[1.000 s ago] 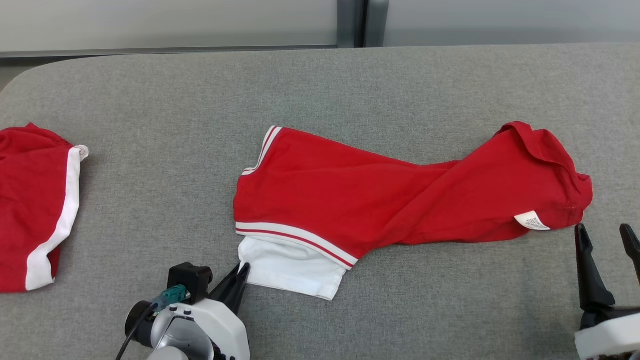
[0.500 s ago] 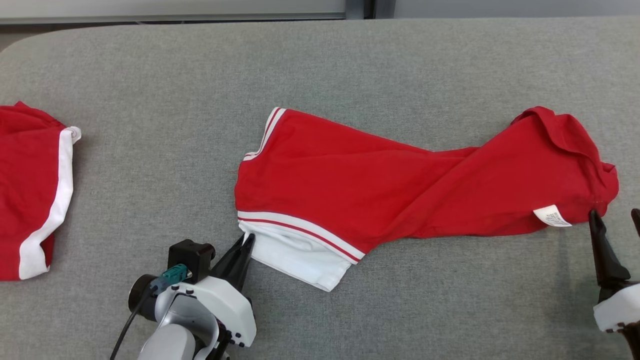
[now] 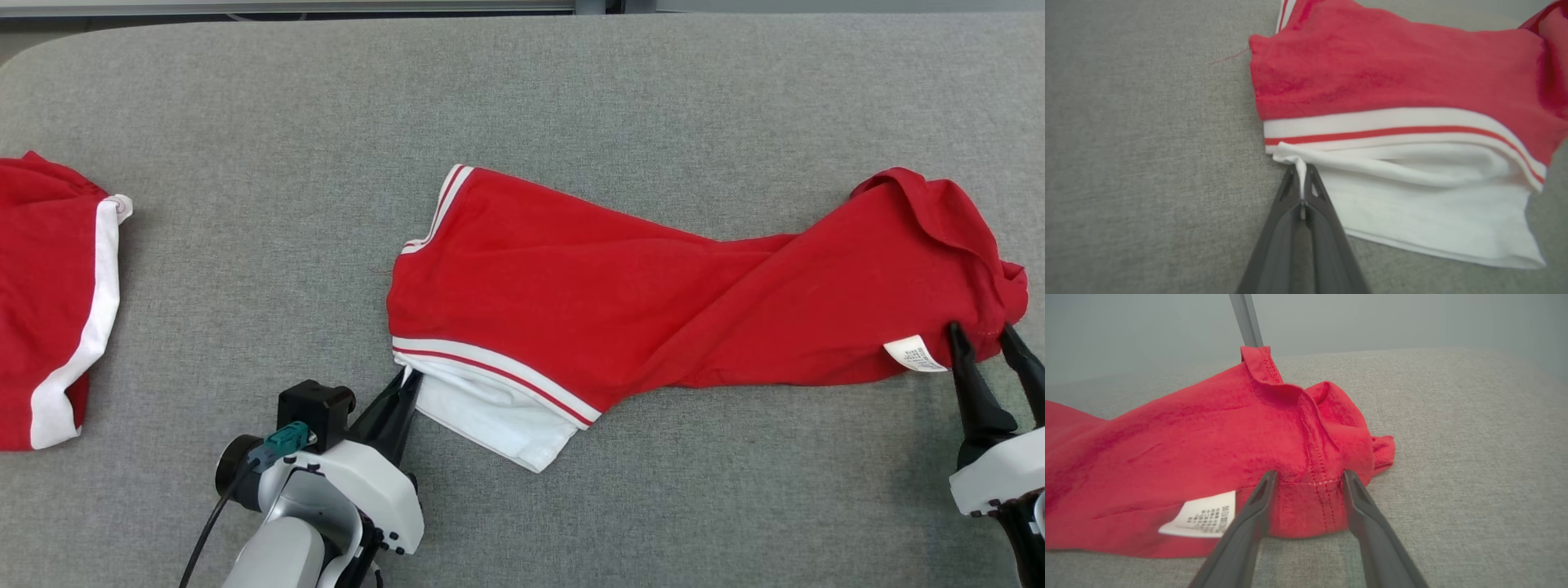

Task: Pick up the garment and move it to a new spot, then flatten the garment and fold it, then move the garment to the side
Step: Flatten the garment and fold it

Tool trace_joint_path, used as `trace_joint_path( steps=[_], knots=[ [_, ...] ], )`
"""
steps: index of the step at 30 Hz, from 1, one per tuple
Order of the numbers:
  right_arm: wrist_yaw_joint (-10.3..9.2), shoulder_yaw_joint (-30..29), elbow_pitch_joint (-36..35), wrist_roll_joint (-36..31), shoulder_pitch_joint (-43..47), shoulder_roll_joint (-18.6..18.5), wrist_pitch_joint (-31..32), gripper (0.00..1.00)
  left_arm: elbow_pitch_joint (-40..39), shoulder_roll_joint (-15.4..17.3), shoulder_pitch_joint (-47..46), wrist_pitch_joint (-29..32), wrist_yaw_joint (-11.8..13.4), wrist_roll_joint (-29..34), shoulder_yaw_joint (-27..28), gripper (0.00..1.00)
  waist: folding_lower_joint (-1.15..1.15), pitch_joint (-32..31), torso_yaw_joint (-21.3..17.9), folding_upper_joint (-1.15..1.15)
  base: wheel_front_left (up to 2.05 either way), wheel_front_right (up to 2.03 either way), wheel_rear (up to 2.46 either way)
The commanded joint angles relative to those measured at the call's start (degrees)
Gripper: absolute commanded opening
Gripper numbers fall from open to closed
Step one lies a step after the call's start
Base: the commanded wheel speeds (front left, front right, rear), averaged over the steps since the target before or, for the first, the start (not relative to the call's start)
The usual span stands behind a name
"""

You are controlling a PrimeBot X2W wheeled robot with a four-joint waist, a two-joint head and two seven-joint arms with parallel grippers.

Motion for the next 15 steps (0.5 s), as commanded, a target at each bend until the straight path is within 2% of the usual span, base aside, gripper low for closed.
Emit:
trace_joint_path(
  steps=[1,2,3,9,15],
  knots=[
    [-0.02,0.1,0.0,0.1,-0.8,-0.4,-0.4,0.39,0.6,0.5,-0.5,0.2,0.3,-0.2,0.0,0.0,0.0,0.0,0.0,0.0,0.0,0.0,0.0],
    [-0.02,0.2,0.3,0.2,-1.0,-0.6,-0.5,0.17,0.7,0.6,-0.5,0.1,0.3,-0.2,0.0,0.0,0.0,0.0,0.0,0.0,0.0,0.0,0.0],
    [-0.02,0.3,0.6,0.4,-0.9,-0.7,-0.7,0.0,0.7,0.6,-0.6,0.0,0.4,-0.2,-0.1,0.0,0.0,-0.1,0.0,0.0,0.0,0.0,0.0],
    [-0.02,-0.1,-0.6,-0.1,0.8,0.2,-2.5,0.0,0.1,0.9,-0.5,-1.3,0.6,-0.6,0.1,0.0,0.0,-0.7,-0.1,0.0,0.0,0.0,0.0],
    [-0.02,-1.5,-5.7,0.0,2.1,1.3,-4.4,0.0,-4.7,1.4,0.0,-6.2,2.0,-1.0,2.4,0.0,0.0,-3.2,-0.7,0.0,0.0,0.0,0.0]
  ],
)
